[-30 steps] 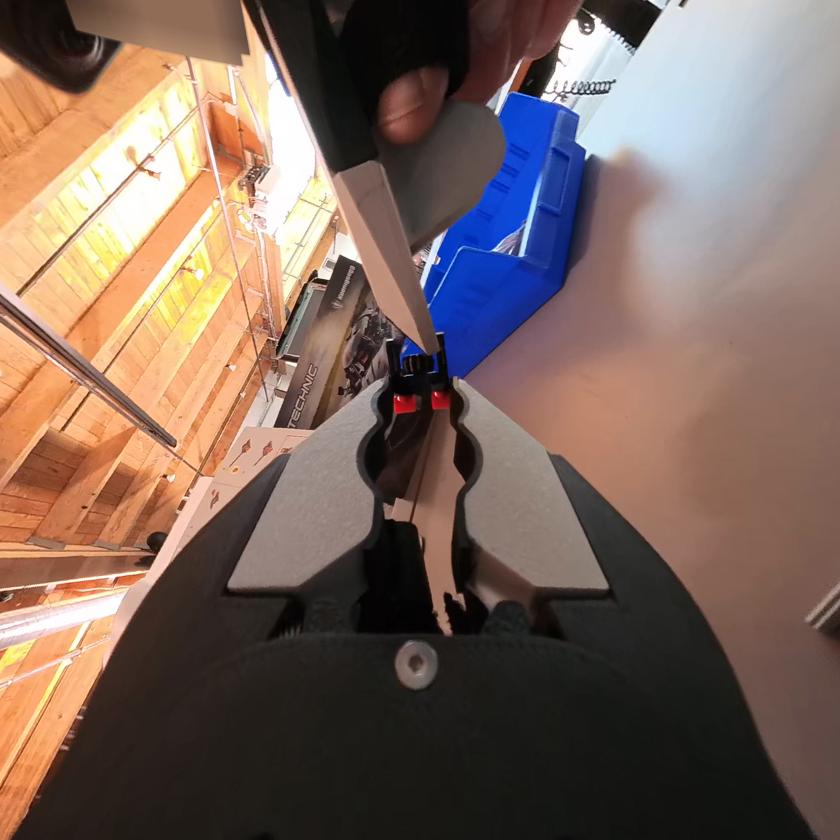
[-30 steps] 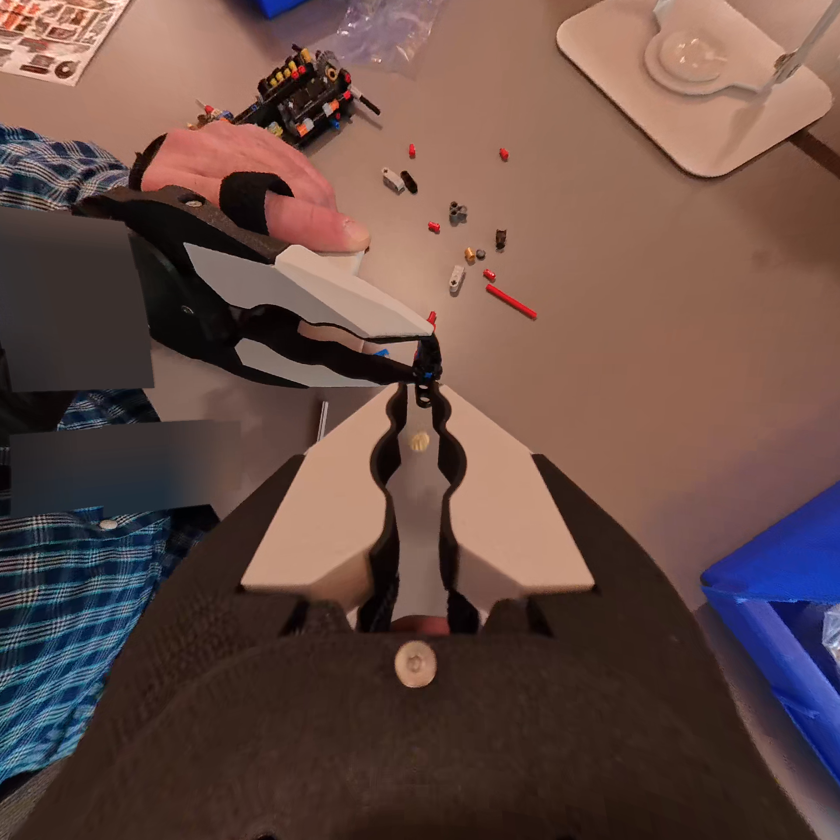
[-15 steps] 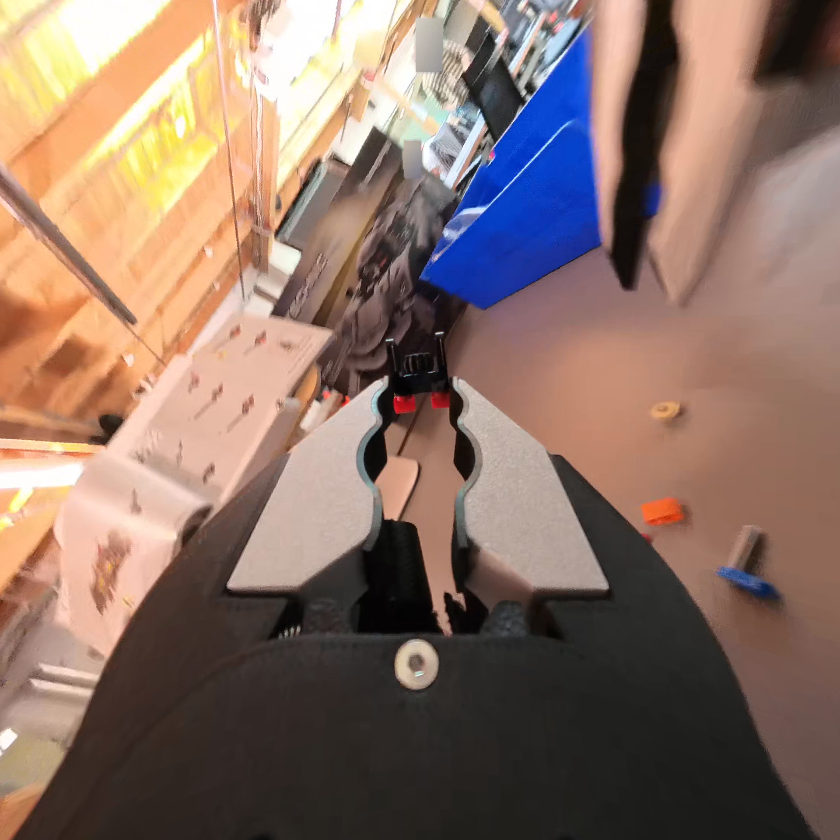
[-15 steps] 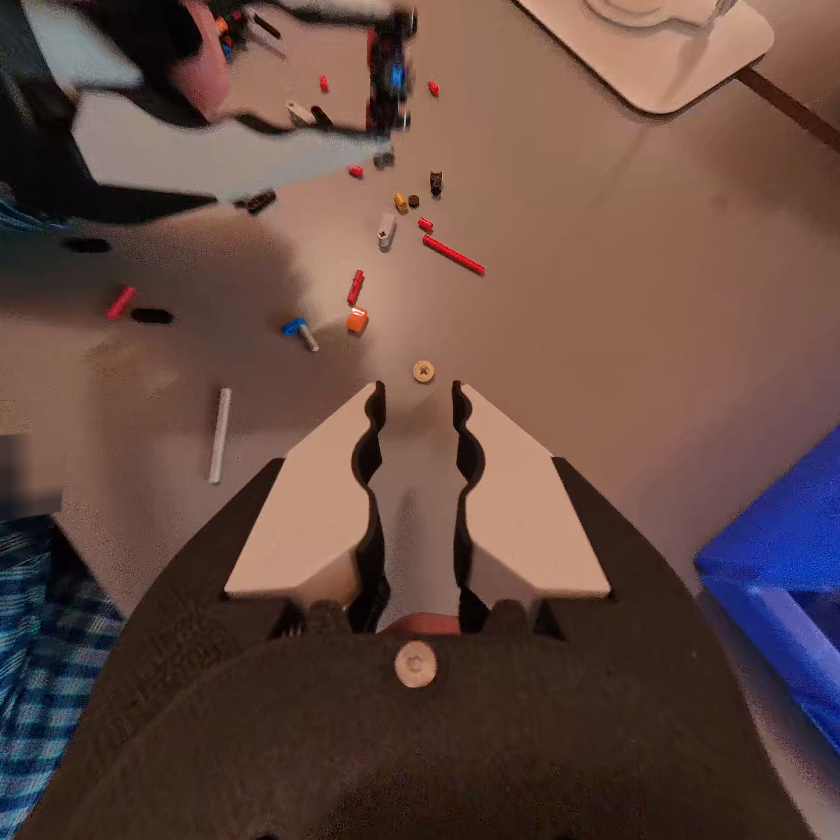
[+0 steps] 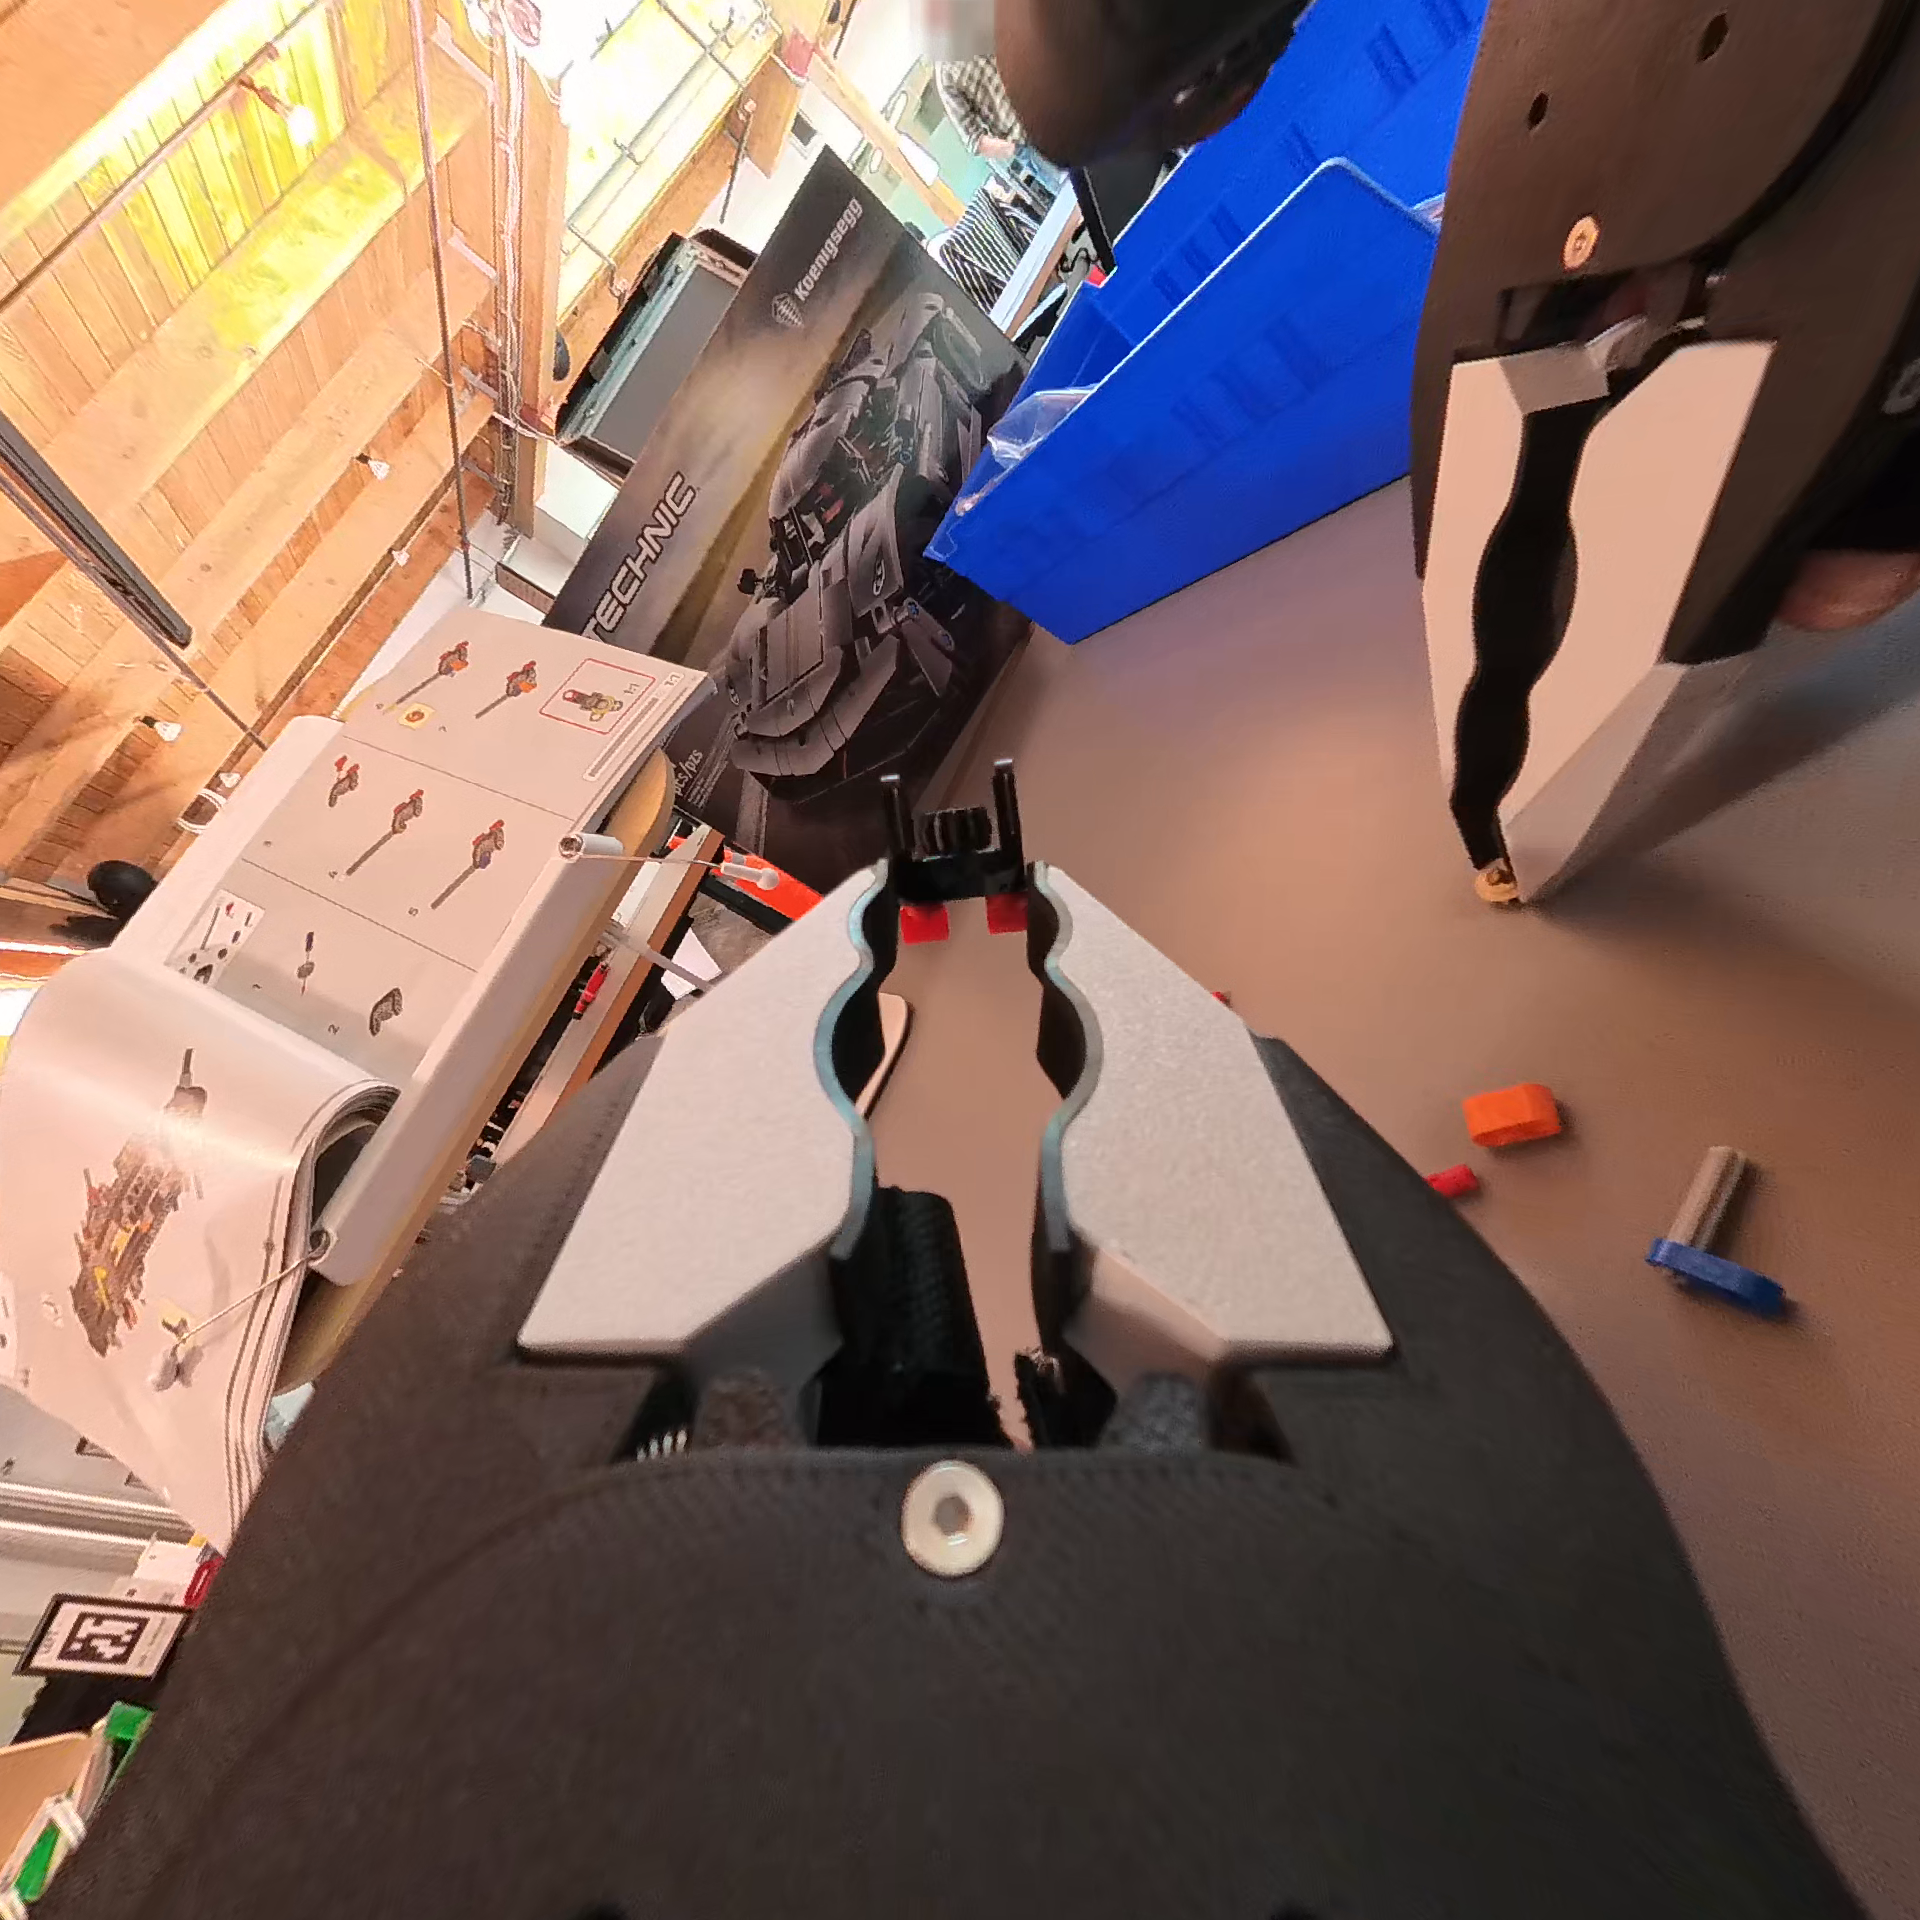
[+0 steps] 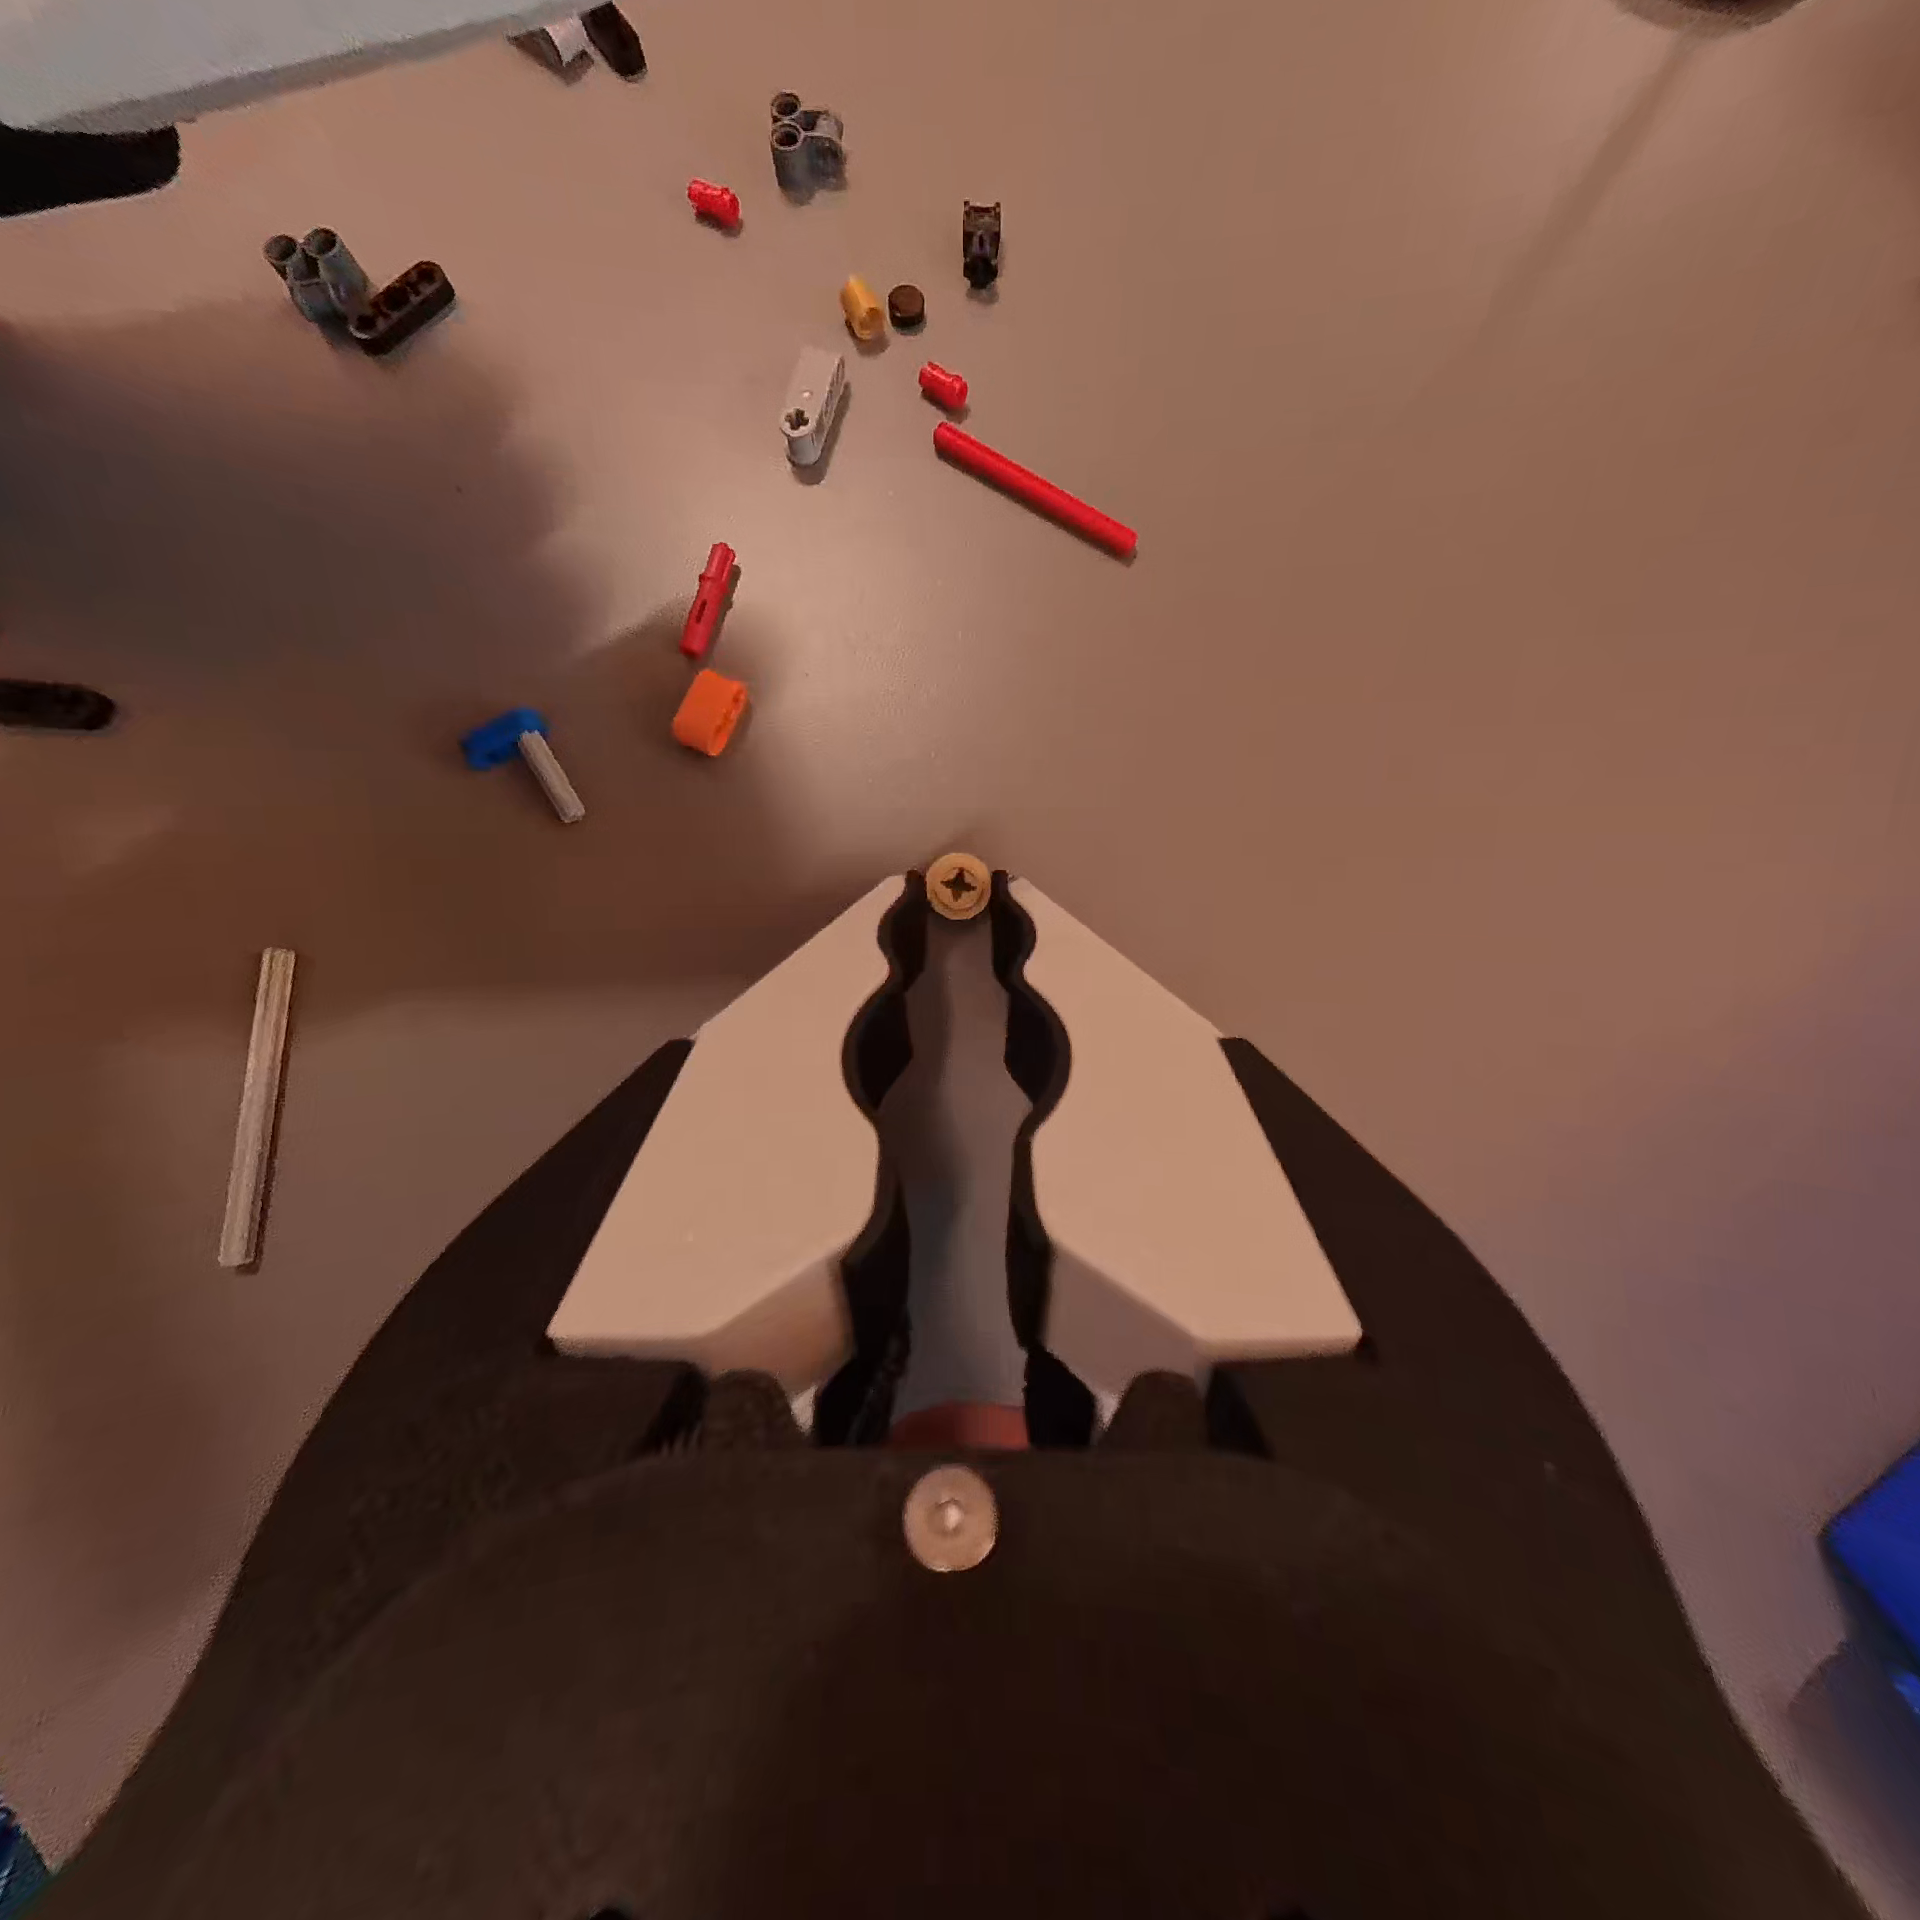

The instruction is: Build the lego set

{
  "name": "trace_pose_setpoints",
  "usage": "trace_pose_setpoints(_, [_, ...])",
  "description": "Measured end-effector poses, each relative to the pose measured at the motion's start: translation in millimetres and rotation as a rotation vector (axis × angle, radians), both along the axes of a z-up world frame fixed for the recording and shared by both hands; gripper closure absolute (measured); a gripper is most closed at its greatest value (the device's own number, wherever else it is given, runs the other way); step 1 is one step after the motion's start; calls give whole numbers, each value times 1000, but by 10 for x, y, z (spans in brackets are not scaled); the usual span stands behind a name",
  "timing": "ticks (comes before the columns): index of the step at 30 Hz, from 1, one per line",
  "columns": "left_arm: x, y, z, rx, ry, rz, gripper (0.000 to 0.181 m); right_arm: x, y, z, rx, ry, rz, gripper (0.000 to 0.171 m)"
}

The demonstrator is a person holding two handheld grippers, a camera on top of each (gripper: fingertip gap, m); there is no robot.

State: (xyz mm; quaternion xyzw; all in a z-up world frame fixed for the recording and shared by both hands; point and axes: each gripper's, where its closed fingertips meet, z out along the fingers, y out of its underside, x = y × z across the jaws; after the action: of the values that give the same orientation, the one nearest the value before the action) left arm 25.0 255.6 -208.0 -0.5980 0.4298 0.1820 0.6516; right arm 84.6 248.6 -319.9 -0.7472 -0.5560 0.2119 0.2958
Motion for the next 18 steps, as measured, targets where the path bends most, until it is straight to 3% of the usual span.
trace_pose_setpoints(4, [24, -14, -8, -11, -9, -15, 158, -13, -31, 82, 0, 66, 9, 162])
trace_pose_setpoints(9, [110, -60, -44, -92, -91, -83, 158, -57, -56, 629, 37, 316, 1, 162])
trace_pose_setpoints(13, [225, -142, -97, -259, -248, -205, 158, -56, -79, 1055, 308, 345, 59, 162])
trace_pose_setpoints(18, [318, -279, -2, -503, -540, -379, 158, -106, -163, 1282, 788, 117, 231, 162])
